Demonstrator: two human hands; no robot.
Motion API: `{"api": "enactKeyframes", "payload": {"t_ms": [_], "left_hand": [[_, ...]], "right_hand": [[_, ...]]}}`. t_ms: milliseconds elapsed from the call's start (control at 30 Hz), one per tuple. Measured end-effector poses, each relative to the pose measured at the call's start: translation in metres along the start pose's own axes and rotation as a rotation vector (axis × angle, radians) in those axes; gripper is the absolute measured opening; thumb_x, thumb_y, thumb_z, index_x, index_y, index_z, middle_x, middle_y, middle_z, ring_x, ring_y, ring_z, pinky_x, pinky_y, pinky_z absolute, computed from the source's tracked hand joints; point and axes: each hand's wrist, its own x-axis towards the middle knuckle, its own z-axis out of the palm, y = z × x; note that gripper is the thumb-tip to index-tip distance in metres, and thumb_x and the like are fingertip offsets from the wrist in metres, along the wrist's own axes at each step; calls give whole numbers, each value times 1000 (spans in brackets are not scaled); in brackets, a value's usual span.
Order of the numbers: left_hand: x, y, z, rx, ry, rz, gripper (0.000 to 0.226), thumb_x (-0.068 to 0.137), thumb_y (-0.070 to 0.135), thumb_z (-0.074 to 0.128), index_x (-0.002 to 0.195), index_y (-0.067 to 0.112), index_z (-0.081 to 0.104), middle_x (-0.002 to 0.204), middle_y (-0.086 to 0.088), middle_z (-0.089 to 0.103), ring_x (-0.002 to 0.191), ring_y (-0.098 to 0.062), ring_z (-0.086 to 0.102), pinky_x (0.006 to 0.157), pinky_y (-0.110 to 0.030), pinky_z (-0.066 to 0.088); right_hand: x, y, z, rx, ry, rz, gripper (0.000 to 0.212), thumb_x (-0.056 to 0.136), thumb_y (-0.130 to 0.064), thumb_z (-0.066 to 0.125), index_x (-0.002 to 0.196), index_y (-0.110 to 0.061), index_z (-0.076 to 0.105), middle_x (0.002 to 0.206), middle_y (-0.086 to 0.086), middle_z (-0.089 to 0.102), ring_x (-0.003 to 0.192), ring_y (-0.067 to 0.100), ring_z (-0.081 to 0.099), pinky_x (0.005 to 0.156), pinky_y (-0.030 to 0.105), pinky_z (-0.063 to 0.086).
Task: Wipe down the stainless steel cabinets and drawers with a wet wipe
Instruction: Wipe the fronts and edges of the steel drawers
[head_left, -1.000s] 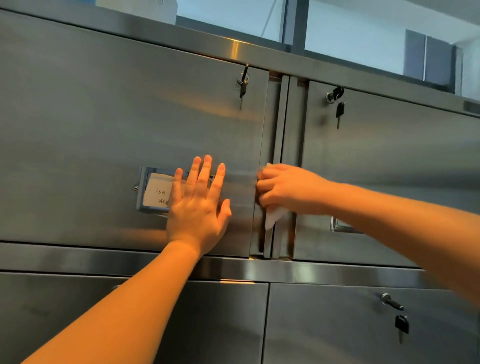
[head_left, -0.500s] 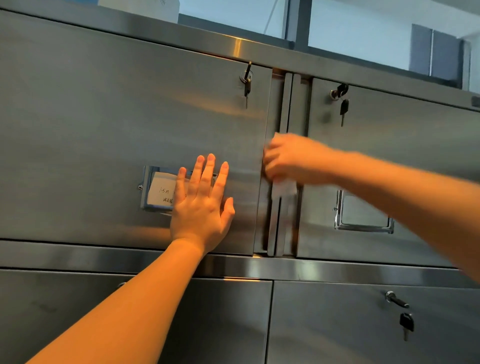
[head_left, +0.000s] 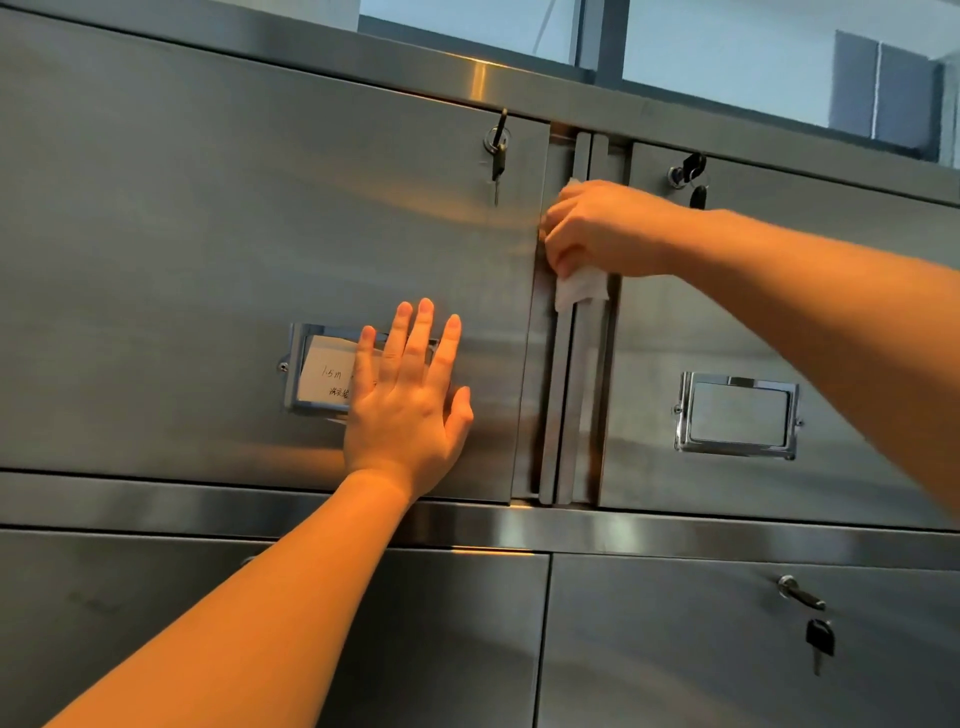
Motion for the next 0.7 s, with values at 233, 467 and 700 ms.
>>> {"api": "enactKeyframes", "payload": {"t_ms": [233, 467, 700], "left_hand": [[0, 0, 2, -3, 34, 4, 64, 96, 44, 27, 154, 16, 29, 162, -12, 20, 150, -29, 16, 120, -54, 10], [0, -1, 2, 14, 39, 5, 64, 96, 43, 28, 154, 16, 30, 162, -12, 21, 150, -29, 16, 120, -52, 7], [0, 0, 2, 8, 39, 6, 63, 97, 43, 27, 154, 17, 28, 162, -11, 20, 150, -28, 15, 121, -52, 7]], "right_hand": [[-66, -129, 56, 121, 44, -203, 7, 79, -17, 73, 75, -22, 72, 77, -3, 66, 87, 26, 62, 86, 38, 49], [-37, -68, 34, 98, 79, -286, 5, 77, -9, 77, 75, -13, 74, 81, 7, 68, 82, 34, 63, 74, 39, 49], [22, 44, -21, -37, 16, 86, 12, 90, -16, 65, 93, -9, 74, 101, 11, 67, 104, 32, 52, 82, 42, 46]]}}
